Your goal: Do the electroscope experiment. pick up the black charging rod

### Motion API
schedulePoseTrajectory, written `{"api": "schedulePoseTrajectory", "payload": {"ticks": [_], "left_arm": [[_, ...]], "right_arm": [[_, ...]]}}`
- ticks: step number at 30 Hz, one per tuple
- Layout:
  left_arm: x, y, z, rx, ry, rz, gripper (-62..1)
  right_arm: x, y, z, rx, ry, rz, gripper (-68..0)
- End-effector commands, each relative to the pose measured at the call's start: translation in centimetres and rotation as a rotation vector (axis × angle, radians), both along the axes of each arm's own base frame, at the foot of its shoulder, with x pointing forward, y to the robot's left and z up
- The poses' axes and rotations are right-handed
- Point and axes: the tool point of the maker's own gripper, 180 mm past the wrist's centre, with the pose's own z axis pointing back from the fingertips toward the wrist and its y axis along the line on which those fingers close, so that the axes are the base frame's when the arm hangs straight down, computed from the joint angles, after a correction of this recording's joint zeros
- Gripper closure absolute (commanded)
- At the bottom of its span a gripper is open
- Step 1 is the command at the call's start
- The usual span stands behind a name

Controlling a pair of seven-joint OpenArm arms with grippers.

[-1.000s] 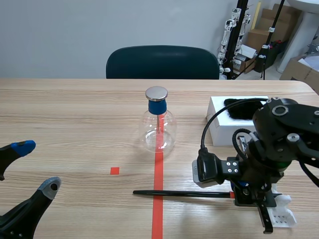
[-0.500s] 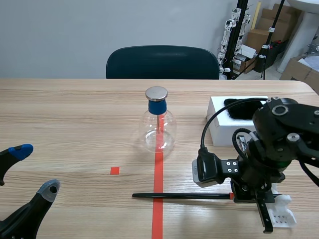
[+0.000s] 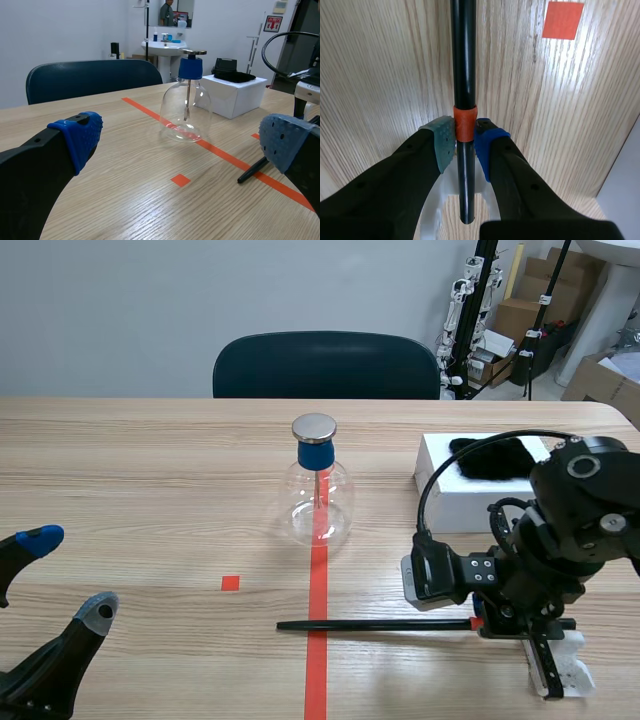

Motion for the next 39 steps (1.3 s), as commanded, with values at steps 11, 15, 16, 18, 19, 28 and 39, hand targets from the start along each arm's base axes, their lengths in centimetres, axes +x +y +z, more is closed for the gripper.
{"api": "schedulePoseTrajectory", "payload": {"ticks": [11, 15, 16, 18, 19, 28, 39], "left_arm": [[0.2, 0.3, 0.8, -0.014, -0.028, 0.003, -62.3], [0.2, 0.3, 0.8, -0.014, -0.027, 0.003, -62.3], [0.2, 0.3, 0.8, -0.014, -0.027, 0.003, -62.3], [0.2, 0.3, 0.8, -0.014, -0.027, 0.003, -62.3], [0.2, 0.3, 0.8, -0.014, -0.027, 0.003, -62.3], [0.2, 0.2, 0.7, -0.011, -0.024, 0.003, -62.3], [0.3, 0.2, 0.6, -0.009, -0.021, 0.003, -62.3]], "right_arm": [[-0.2, -0.5, 4.4, 0.038, -0.099, 0.058, -0.2], [-0.5, -0.4, 6.4, 0.064, -0.156, 0.07, -0.2], [-0.5, -0.3, 7.0, 0.072, -0.179, 0.077, -0.2], [-0.2, -0.3, 8.2, 0.086, -0.241, 0.075, -0.2], [0.0, -0.3, 8.7, 0.092, -0.275, 0.07, -0.2], [0.5, -1.3, 12.7, 0.036, -0.667, 0.038, -0.2], [-0.5, -0.5, 21.3, 0.143, -1.358, -0.001, -0.2]]}}
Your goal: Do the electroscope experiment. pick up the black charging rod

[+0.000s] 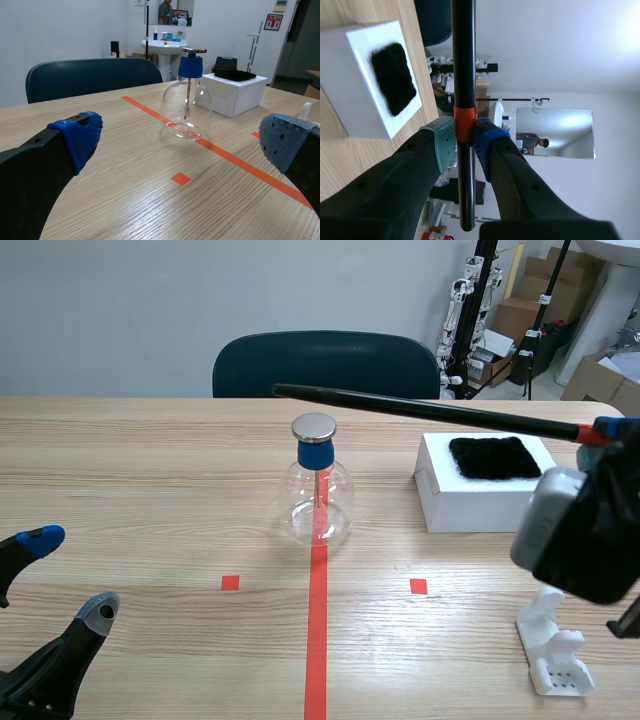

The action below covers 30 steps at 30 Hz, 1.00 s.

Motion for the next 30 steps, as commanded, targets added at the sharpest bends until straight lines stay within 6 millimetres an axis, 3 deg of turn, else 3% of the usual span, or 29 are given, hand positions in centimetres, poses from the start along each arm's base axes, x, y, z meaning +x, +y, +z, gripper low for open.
{"api": "schedulePoseTrajectory", "payload": {"ticks": [1, 12, 22, 30], "left_arm": [[0.2, 0.3, 0.7, -0.013, -0.026, 0.003, -62.3], [0.2, 0.3, 0.7, -0.013, -0.026, 0.003, -62.3], [0.2, 0.3, 0.7, -0.014, -0.026, 0.003, -62.3], [0.2, 0.3, 0.7, -0.014, -0.026, 0.003, -62.3]], "right_arm": [[-0.5, 0.5, 0.5, 0.014, -0.029, 0.027, -0.2], [-6.2, 3.5, -1.8, 0.03, 0.064, 0.137, -0.2], [-7.8, 3.7, -2.3, 0.08, 0.104, 0.094, -0.2], [-7.5, 3.6, -2.1, 0.106, 0.096, 0.082, -0.2]]}}
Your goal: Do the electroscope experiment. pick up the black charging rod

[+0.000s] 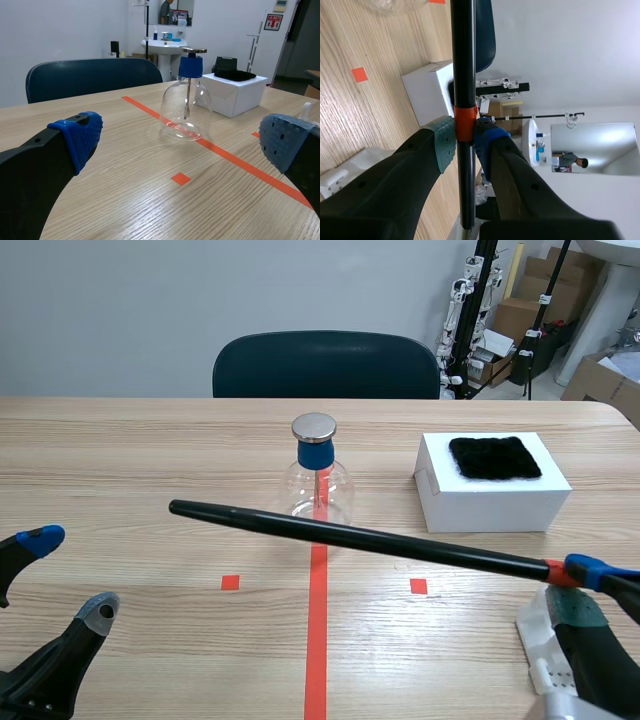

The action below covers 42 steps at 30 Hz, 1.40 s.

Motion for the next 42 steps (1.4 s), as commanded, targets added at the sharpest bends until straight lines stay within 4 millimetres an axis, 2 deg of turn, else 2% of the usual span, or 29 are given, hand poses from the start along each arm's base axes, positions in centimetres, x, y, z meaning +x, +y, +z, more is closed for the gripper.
{"api": "schedulePoseTrajectory", "payload": {"ticks": [1, 5, 42], "left_arm": [[0.23, 0.26, 0.74, -0.014, -0.027, 0.003, -62.3], [0.23, 0.26, 0.74, -0.014, -0.027, 0.003, -62.3], [0.23, 0.26, 0.74, -0.014, -0.027, 0.003, -62.3]], "right_arm": [[0.65, -0.22, 0.73, -0.005, -0.04, -0.004, -0.2], [0.94, -0.7, 0.74, -0.012, -0.044, -0.03, -0.2], [0.91, -0.56, 0.75, -0.018, -0.046, -0.021, -0.2]]}}
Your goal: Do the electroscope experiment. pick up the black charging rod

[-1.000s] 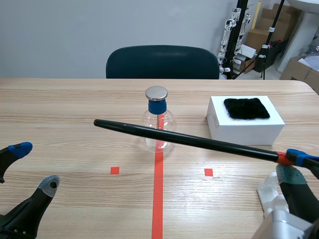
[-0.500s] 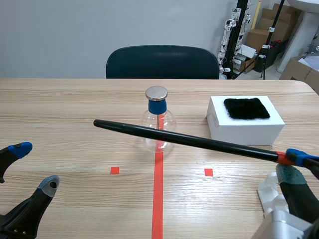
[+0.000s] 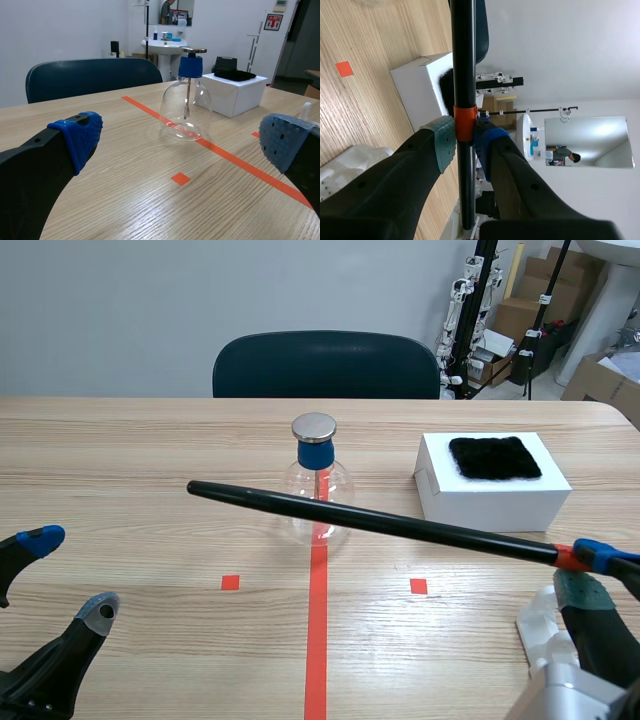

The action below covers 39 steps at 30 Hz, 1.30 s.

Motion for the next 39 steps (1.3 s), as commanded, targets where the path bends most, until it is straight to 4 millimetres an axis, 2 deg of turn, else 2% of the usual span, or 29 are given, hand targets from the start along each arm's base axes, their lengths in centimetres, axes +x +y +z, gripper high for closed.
{"api": "schedulePoseTrajectory", "payload": {"ticks": [1, 39], "left_arm": [[0.23, 0.26, 0.74, -0.014, -0.027, 0.003, -62.3], [0.23, 0.26, 0.74, -0.014, -0.027, 0.003, -62.3]], "right_arm": [[0.16, -0.01, 0.5, -0.006, -0.024, 0.008, -0.2], [0.1, 0.23, 0.56, -0.002, -0.026, 0.022, -0.2]]}}
